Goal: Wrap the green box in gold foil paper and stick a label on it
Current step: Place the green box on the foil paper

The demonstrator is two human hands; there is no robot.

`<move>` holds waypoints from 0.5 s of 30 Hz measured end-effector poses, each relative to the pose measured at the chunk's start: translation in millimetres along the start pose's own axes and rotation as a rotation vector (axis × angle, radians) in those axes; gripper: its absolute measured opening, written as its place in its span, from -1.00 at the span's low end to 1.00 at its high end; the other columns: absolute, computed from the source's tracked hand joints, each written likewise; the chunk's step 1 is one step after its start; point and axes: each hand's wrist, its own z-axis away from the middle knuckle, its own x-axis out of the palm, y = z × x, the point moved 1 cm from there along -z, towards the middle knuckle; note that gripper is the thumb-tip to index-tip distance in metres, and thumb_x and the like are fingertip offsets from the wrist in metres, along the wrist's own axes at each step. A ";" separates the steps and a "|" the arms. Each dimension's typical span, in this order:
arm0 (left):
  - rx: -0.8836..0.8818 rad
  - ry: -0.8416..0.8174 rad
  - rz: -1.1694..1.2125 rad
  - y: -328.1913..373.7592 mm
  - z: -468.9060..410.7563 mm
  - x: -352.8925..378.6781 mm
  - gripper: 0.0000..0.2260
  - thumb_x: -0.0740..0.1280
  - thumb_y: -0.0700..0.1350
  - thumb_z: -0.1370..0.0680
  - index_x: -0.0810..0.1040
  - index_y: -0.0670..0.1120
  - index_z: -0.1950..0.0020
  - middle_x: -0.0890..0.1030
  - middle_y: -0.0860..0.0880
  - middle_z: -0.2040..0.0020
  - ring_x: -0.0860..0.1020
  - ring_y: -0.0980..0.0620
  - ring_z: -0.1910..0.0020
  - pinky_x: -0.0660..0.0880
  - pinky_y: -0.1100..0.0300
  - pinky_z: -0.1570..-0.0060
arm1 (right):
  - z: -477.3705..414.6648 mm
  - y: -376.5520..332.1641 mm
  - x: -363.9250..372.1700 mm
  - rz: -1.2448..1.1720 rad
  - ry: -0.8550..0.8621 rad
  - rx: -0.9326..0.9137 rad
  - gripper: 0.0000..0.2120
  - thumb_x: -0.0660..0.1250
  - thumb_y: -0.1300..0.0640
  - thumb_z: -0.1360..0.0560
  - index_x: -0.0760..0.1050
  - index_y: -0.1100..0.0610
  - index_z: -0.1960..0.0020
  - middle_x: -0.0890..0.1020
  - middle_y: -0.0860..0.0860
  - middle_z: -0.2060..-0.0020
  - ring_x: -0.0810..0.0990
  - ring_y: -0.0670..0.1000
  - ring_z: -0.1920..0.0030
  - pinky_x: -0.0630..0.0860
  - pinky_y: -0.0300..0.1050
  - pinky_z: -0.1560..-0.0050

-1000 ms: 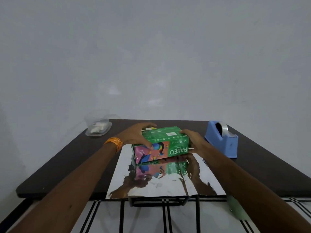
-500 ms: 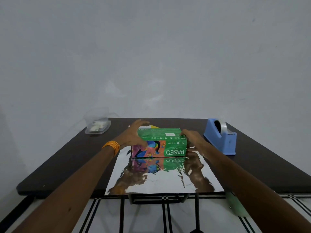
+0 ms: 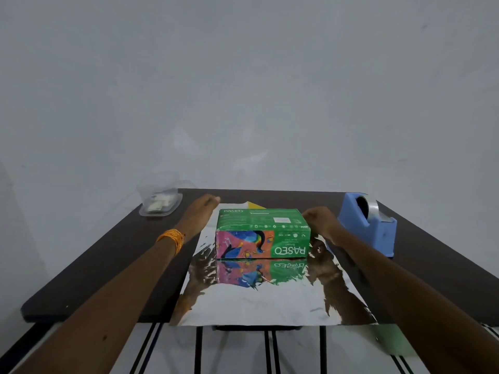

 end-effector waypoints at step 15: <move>-0.054 -0.012 -0.391 -70.2 -91.0 21.5 -0.68 0.40 -0.05 -0.56 0.52 -0.23 -0.20 0.60 -0.20 -0.17 0.56 -0.15 -0.06 0.40 0.13 -0.01 | -61.0 1.2 27.4 0.376 -0.077 -0.183 -0.88 0.36 0.31 -0.54 0.68 0.30 0.03 0.71 0.18 0.10 0.60 0.05 0.19 0.38 -0.21 0.22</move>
